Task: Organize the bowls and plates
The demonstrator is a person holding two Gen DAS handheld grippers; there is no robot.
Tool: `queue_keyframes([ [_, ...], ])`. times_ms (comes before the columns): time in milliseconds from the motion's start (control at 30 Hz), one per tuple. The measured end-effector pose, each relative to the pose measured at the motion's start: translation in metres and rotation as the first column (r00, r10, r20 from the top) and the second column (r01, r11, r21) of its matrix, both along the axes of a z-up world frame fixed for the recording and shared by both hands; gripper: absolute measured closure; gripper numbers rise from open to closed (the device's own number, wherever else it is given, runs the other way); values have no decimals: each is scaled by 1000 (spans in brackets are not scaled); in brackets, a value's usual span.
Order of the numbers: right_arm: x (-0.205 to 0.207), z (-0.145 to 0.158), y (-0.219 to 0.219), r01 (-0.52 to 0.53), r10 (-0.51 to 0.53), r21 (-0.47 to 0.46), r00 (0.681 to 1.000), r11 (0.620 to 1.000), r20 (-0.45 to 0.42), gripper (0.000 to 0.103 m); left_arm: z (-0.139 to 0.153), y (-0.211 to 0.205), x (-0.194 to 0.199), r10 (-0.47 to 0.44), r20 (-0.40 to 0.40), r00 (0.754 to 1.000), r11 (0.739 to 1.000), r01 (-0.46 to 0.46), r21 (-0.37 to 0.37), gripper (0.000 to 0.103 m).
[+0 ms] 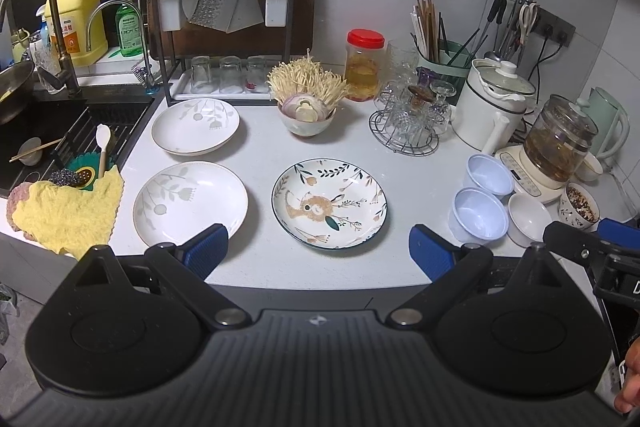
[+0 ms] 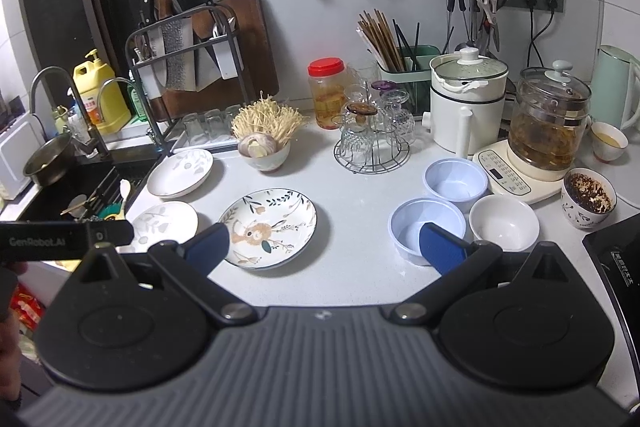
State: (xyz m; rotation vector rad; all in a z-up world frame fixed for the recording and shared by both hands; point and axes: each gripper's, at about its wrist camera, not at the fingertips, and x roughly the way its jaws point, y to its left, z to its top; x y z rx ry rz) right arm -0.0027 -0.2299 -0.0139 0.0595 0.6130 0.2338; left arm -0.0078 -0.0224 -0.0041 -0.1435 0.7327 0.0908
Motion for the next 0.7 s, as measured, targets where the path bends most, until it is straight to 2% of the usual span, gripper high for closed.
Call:
queue_keyframes([
  [700,-5,0,6,-43,43,24,999,999,-10,0,-2,8,-10,9,-18,1000,1000,-9,-25,4],
])
